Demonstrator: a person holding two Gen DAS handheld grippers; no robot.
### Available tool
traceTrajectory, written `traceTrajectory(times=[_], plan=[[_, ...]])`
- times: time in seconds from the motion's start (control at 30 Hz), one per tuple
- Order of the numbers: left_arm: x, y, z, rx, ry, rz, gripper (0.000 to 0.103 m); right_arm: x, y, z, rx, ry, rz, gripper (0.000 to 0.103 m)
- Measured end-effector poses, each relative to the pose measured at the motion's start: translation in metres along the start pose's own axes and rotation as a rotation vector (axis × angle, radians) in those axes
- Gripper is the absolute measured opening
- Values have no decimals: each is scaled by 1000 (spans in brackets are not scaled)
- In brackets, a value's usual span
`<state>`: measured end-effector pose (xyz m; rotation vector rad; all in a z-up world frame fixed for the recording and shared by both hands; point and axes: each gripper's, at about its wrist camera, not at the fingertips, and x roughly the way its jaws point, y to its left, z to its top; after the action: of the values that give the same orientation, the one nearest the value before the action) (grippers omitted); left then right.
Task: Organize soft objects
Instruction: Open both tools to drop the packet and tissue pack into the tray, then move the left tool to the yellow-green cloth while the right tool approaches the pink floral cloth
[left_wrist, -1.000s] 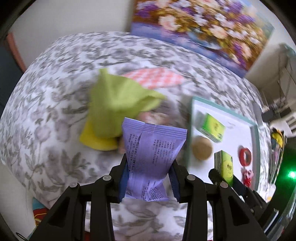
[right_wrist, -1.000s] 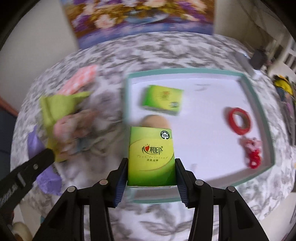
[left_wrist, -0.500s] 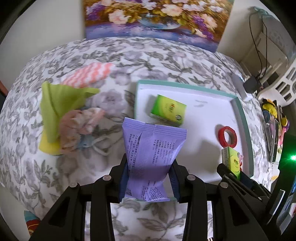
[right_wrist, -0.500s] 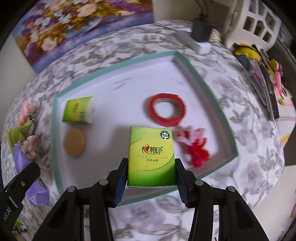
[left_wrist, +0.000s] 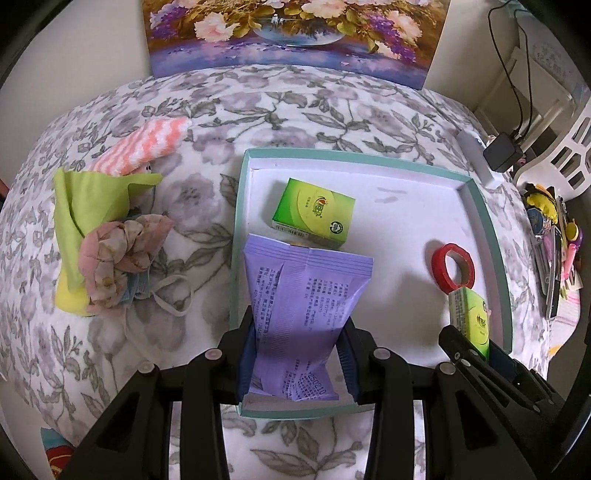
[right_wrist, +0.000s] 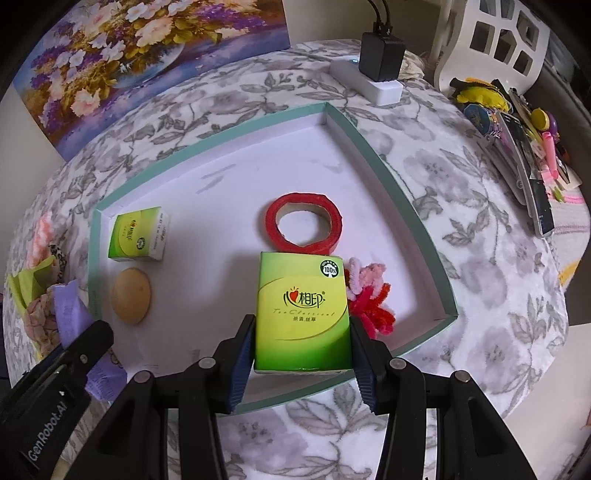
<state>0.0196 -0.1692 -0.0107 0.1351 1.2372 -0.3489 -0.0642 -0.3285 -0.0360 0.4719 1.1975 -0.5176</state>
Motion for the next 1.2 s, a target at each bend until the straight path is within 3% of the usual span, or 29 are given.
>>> traceTrajectory(times=[0.33, 0.37, 0.47, 0.57, 0.63, 0.67, 0.77, 0.83, 1.2], plan=[[0, 2, 1, -7, -7, 2, 42, 0, 6, -1, -7, 3, 15, 51], [0, 2, 2, -12, -4, 0, 45, 0, 6, -1, -7, 3, 16, 52], [1, 5, 3, -27, -2, 8, 66, -1, 5, 0, 3, 4, 27, 53], [2, 11, 3, -47, 4, 25, 70, -2, 5, 1, 13, 0, 41, 69], [2, 15, 4, -59, 5, 47, 77, -3, 7, 1, 6, -7, 24, 71], [2, 17, 4, -68, 4, 61, 84, -3, 7, 1, 4, -9, 21, 77], [1, 24, 5, -88, 0, 83, 84, -2, 8, 1, 2, -15, -5, 95], [0, 29, 6, -101, -4, 90, 84, -2, 6, 1, 2, -22, -12, 102], [-4, 45, 8, -152, -17, 123, 85, -2, 1, 2, 28, -32, -31, 103]])
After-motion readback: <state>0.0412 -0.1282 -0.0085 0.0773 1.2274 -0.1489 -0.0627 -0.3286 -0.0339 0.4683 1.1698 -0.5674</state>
